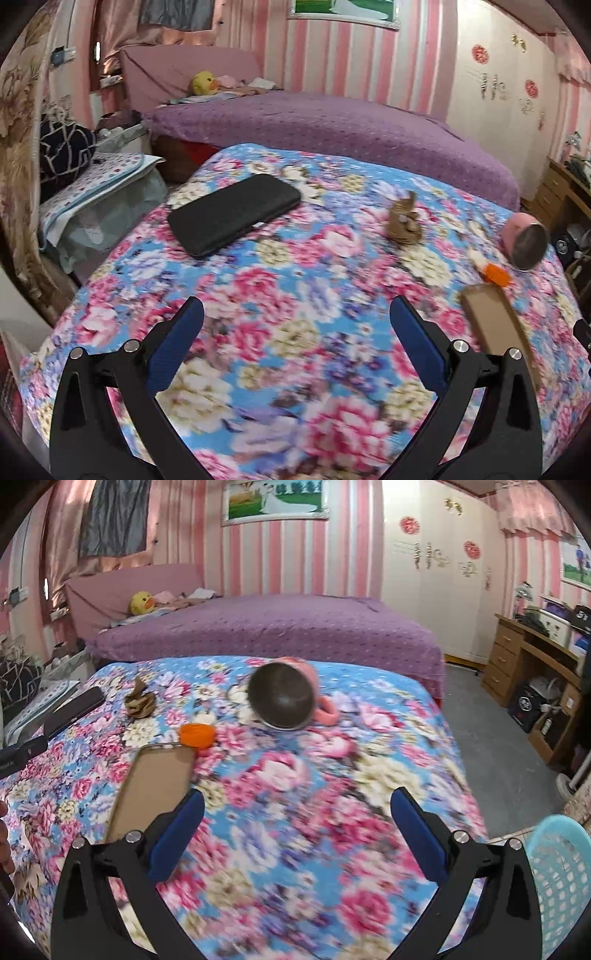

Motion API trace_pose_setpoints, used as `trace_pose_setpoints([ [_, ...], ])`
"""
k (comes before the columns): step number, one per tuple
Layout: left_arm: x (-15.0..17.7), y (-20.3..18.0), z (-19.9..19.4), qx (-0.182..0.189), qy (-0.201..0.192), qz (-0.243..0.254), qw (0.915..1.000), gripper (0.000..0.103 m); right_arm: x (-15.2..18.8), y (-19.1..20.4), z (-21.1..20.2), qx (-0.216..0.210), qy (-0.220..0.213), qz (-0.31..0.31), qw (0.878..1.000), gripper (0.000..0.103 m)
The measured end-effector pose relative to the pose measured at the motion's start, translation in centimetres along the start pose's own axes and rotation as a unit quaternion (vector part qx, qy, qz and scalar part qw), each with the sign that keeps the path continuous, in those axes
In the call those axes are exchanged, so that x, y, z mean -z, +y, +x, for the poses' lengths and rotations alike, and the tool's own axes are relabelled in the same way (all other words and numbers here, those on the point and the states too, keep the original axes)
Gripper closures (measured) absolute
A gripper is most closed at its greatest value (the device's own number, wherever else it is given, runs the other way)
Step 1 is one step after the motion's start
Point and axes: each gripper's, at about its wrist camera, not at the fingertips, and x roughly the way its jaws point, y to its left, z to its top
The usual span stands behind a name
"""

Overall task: Collect trash
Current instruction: 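Grasp the orange lid with the right tool while the left tool grasps the brown paper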

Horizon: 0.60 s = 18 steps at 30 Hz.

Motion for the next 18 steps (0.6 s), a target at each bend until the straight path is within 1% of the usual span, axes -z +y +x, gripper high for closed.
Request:
trace_pose_setpoints([
  [2, -0.4, 0.1, 0.3, -0.007, -0.002, 0.005, 1.0, 0.006, -0.7, 1.1, 1.2, -0.011, 0.005, -0.01, 1.0, 0.005],
  [5, -1.0, 0.3, 0.9, -0.001, -0.005, 0.005, 1.0, 0.006, -2.5, 2.8, 3.4, -0.025, 0.012, -0.029, 0.999, 0.005],
  [8, -1.6, 0.3, 2.0, -0.003, -0.003, 0.012, 0.9999, 0.006, -4.0, 4.8, 6.1, -0.054, 0.027, -0.036, 0.998, 0.005],
  [11, -2.1, 0.4, 3.0, 0.001, 0.004, 0.009, 1.0, 0.006, -4.6, 6.5, 8.3, -0.061, 0.042, -0.05, 0.996, 0.006],
  [12, -2.2, 0.5, 3.3, 0.0, 0.005, 0.008, 1.0, 0.006, -4.8, 6.9, 8.8, -0.063, 0.047, -0.052, 0.996, 0.008],
  [13, -2.2, 0.5, 3.5, -0.001, 0.006, 0.009, 0.9999, 0.006, -4.9, 7.3, 9.7, -0.067, 0.058, -0.054, 0.995, 0.012],
  [15, -2.2, 0.3, 4.1, 0.0, 0.011, 0.011, 0.9999, 0.006, -5.0, 7.8, 11.2, -0.076, 0.083, -0.055, 0.992, 0.03],
  [16, -2.3, 0.2, 4.3, 0.001, 0.014, 0.011, 0.9998, 0.006, -5.0, 7.9, 11.9, -0.084, 0.095, -0.053, 0.99, 0.032],
  [17, -2.4, 0.0, 4.6, 0.004, 0.017, 0.011, 0.9998, 0.006, -5.0, 8.0, 12.3, -0.091, 0.099, -0.051, 0.99, 0.04],
  [18, -2.6, -0.4, 4.8, 0.009, 0.019, 0.011, 0.9997, 0.006, -5.0, 8.1, 12.5, -0.098, 0.101, -0.05, 0.989, 0.053],
])
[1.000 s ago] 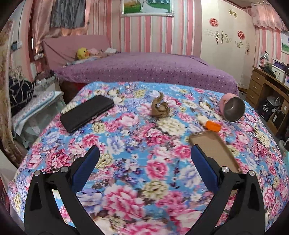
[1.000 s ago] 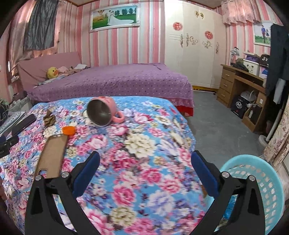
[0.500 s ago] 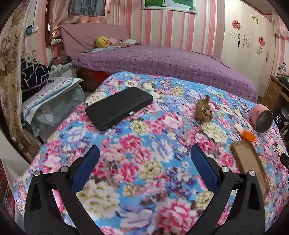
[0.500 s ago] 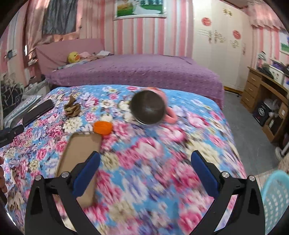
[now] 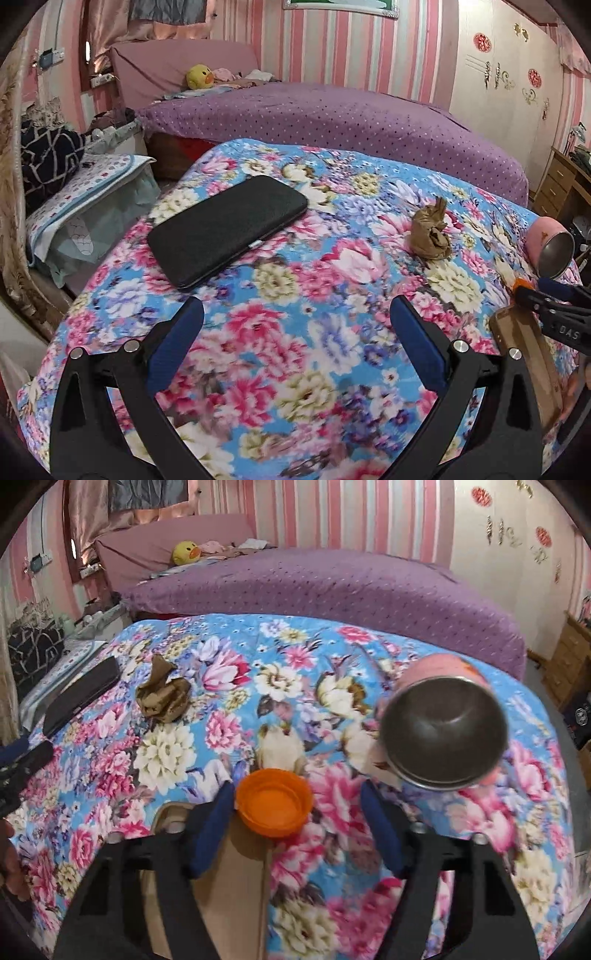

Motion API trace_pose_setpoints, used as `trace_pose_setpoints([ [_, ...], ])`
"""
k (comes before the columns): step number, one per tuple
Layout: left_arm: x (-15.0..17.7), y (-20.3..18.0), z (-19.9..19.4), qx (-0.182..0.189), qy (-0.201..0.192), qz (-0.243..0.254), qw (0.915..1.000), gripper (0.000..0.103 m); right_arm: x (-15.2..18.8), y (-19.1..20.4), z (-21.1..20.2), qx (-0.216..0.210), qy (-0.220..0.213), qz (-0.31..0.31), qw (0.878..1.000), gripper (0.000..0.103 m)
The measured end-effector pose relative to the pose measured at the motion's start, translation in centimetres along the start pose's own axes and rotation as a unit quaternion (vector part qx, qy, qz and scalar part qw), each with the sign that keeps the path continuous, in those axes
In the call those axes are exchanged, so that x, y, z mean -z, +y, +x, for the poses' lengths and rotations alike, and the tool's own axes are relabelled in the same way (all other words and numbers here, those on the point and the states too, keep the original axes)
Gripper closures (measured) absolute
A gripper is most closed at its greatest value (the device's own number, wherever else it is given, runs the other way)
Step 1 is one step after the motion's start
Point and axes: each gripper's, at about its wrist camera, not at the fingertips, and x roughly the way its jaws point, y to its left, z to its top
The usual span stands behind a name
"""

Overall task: Collect trash
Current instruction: 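Grasp the orange lid with the right tool while the left tool grasps the brown paper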

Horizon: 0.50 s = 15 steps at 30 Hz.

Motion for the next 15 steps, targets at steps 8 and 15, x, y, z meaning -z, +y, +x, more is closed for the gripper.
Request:
trace_pose_setpoints([
  [8, -1.8, -4.5, 2.0, 0.036, 0.01, 0.022, 0.9991, 0.006, 0.7, -0.7, -2.4, 0.004, -0.04, -0.014, 0.999, 0.063],
  [15, -3.9, -9.0, 5.3, 0.066, 0.028, 0.041, 0.9965, 0.006, 2.2, -4.7, -6.4, 0.049, -0.07, -0.005, 0.996, 0.063],
])
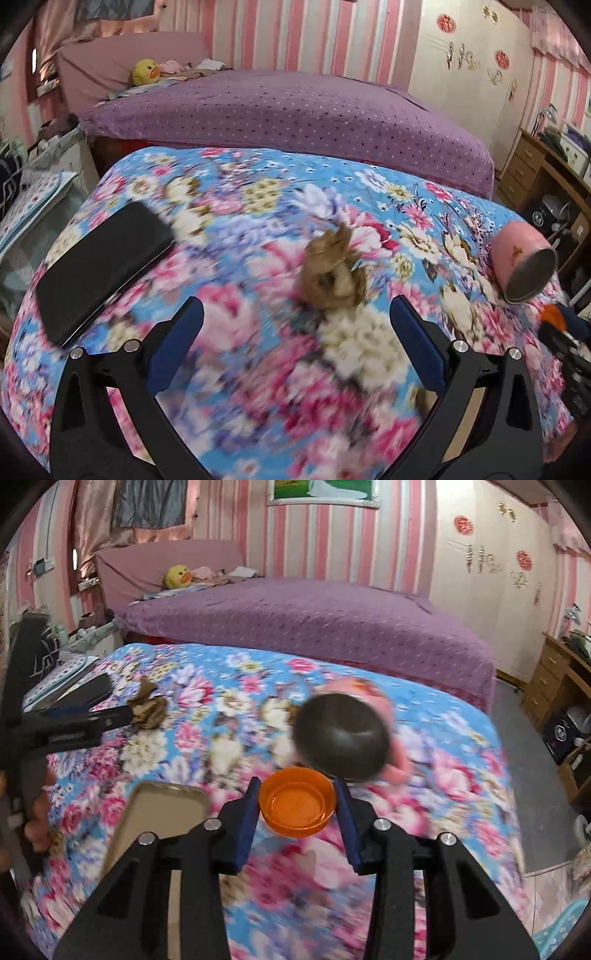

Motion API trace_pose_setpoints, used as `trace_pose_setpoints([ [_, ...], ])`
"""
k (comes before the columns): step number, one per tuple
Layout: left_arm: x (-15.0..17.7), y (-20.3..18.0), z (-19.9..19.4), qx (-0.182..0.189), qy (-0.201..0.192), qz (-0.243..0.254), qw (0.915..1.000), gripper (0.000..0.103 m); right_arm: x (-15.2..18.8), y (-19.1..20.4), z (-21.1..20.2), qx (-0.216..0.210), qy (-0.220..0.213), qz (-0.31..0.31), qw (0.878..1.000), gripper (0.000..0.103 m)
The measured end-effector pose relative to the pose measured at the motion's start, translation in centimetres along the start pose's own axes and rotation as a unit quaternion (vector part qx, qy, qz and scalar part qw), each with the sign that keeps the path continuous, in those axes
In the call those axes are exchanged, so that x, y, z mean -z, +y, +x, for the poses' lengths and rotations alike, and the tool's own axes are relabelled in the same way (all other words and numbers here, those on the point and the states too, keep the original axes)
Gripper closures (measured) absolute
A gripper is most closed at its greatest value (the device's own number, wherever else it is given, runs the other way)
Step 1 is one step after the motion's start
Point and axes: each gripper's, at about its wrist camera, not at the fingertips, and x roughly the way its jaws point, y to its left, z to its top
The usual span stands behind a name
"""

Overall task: Collect trash
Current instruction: 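Grasp the orange lid with the right tool while the left tool grasps the brown paper, then carry the lid in the right tool while the left tool carries the paper to the basket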

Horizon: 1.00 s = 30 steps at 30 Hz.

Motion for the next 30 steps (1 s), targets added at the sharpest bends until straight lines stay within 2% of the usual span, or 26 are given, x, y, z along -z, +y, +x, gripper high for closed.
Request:
trace_pose_setpoints([
  [2, -0.4, -0.9, 1.0, -0.01, 0.001, 0.012, 0.9999, 0.007, 0.3, -1.5, -0.6, 0.0, -0.004, 0.017, 1.0, 0.063],
  [4, -0.7, -1.7, 2.3, -0.01, 0.021, 0.022, 0.9995, 0.018, 0.5, -2.5, -1.0, 0.002, -0.005, 0.025, 1.0, 0.063],
  [6, -0.9, -1.9, 3.1, 0.004, 0.033, 0.025, 0.9991, 0.043, 0.8, -3.0, -1.2, 0.011, -0.005, 0.023, 1.0, 0.063],
  [7, -0.9, -2.0, 3.4, 0.007, 0.04, 0.024, 0.9989, 0.049, 1.0, -3.1, -1.4, 0.013, -0.005, 0.023, 1.0, 0.063],
  [8, -0.9, -2.0, 3.6, 0.012, 0.043, 0.023, 0.9987, 0.06, 1.1, -3.3, -1.5, 0.015, -0.004, 0.024, 1.0, 0.063],
  [9, -0.9, -2.1, 3.5, 0.015, 0.043, 0.024, 0.9987, 0.063, 1.3, -3.4, -1.7, 0.016, -0.003, 0.024, 1.0, 0.063],
  [14, 0.1, -1.9, 1.2, 0.029, 0.025, 0.024, 0.999, 0.066, 2.7, -3.7, -3.4, 0.029, -0.004, 0.019, 0.999, 0.063],
  [20, 3.4, -3.1, -4.1, 0.039, 0.011, 0.026, 0.9988, 0.067, 4.7, -4.7, -8.2, 0.055, -0.014, 0.021, 0.998, 0.063],
  [26, 6.9, -8.1, -11.5, 0.072, -0.025, 0.05, 0.9959, 0.067, 8.1, -7.7, -13.8, 0.086, -0.018, 0.04, 0.995, 0.063],
  [30, 9.3, -13.1, -15.6, 0.098, -0.048, 0.074, 0.9913, 0.067, 10.1, -11.6, -17.1, 0.118, -0.025, 0.057, 0.991, 0.063],
])
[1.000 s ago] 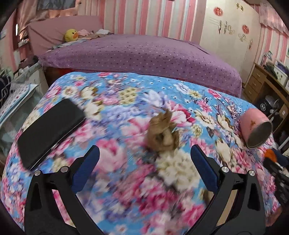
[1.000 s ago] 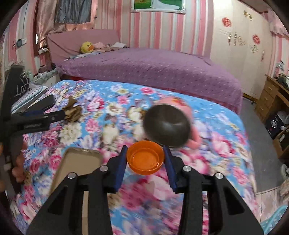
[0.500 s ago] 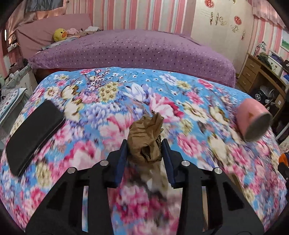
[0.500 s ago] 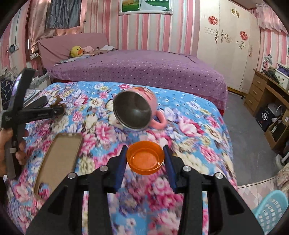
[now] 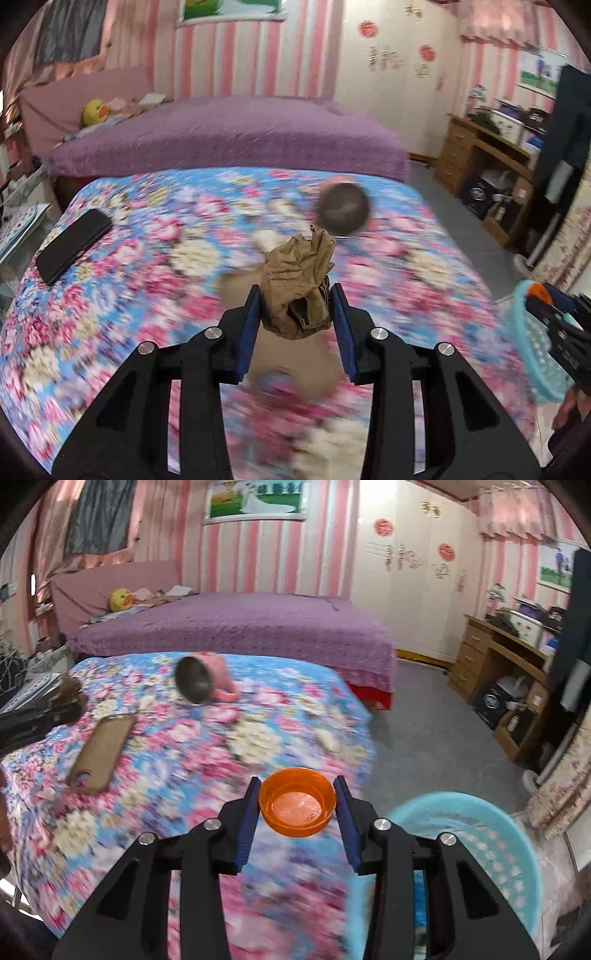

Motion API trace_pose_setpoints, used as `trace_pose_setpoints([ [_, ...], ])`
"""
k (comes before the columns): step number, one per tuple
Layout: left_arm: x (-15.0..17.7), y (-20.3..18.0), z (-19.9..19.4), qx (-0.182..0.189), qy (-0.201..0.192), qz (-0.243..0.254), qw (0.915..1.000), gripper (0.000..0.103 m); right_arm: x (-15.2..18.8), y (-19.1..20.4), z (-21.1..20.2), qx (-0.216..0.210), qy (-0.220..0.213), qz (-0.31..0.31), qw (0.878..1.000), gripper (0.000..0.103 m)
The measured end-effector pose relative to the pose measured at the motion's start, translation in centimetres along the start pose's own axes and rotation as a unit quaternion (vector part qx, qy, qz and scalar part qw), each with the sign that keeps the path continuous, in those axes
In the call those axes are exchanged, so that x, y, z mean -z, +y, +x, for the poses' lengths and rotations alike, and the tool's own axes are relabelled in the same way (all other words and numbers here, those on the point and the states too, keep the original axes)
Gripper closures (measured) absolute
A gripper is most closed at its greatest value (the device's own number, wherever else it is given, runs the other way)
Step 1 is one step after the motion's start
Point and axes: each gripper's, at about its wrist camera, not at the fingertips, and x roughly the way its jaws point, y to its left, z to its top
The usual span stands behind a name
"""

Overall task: Collect trash
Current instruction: 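Carry the lid in the right tool while the left tool carries the paper to the basket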

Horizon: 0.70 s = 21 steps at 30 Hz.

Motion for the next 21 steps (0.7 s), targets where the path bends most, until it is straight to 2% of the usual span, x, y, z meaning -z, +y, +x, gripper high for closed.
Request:
trace_pose_setpoints([
  [7, 1.8, -9.2, -1.9, 0.034, -0.015, 0.044, 0.9983, 0.066, 1.8, -7.5, -2.0, 0.043, -0.005, 0.033, 0.999, 0.063],
  [15, 3.8, -18.2, 0.2, 0.093, 0.005, 0.073, 0.9929, 0.066, 3.8, -13.9, -4.1, 0.084, -0.008, 0.052, 0.995, 0.063],
  [21, 5.5, -24.6, 1.8, 0.14, 0.021, 0.098, 0.9852, 0.066, 5.3, -18.3, -4.7, 0.102, -0.011, 0.1, 0.99, 0.063],
])
